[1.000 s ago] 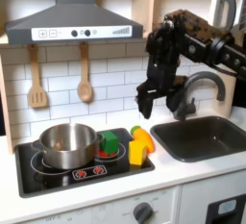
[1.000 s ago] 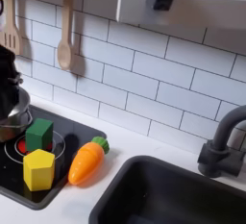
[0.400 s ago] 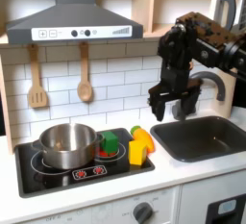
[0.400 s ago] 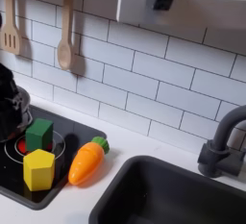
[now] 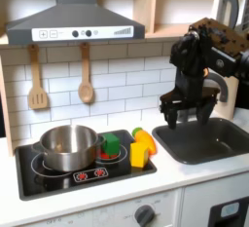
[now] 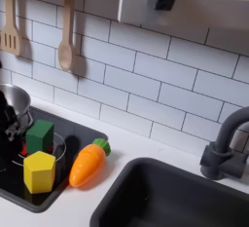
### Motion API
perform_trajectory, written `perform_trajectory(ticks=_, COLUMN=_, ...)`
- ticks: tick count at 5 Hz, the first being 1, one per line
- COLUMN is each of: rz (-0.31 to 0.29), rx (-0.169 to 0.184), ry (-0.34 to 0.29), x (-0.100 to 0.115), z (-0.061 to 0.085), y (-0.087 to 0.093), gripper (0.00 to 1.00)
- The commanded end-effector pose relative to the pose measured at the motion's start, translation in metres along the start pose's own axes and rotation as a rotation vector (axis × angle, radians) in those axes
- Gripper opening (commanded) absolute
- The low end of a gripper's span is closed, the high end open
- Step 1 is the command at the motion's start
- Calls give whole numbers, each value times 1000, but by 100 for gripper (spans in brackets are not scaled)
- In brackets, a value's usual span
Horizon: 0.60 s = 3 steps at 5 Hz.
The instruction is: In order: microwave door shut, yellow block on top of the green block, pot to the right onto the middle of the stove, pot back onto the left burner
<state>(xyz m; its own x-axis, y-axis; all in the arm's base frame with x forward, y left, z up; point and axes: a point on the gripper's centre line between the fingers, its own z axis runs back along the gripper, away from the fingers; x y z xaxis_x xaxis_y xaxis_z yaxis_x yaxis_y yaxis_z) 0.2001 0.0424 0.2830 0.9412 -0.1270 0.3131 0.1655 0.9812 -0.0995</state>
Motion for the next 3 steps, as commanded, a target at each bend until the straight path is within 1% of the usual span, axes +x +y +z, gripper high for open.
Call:
perform_trajectory(ticks=1, rz=-117, rx=-30, ry=2, x=-17, z=2, y=2, gripper=100)
perform_trajectory(ticks=2, rz=-211, rx=-51, ry=-22, x=-18, z=1, y=9, gripper=100)
perform_trajectory(ticks=3, rz=-289, rx=-86, ry=-43, x=-11, z=-5, y=17, gripper=100)
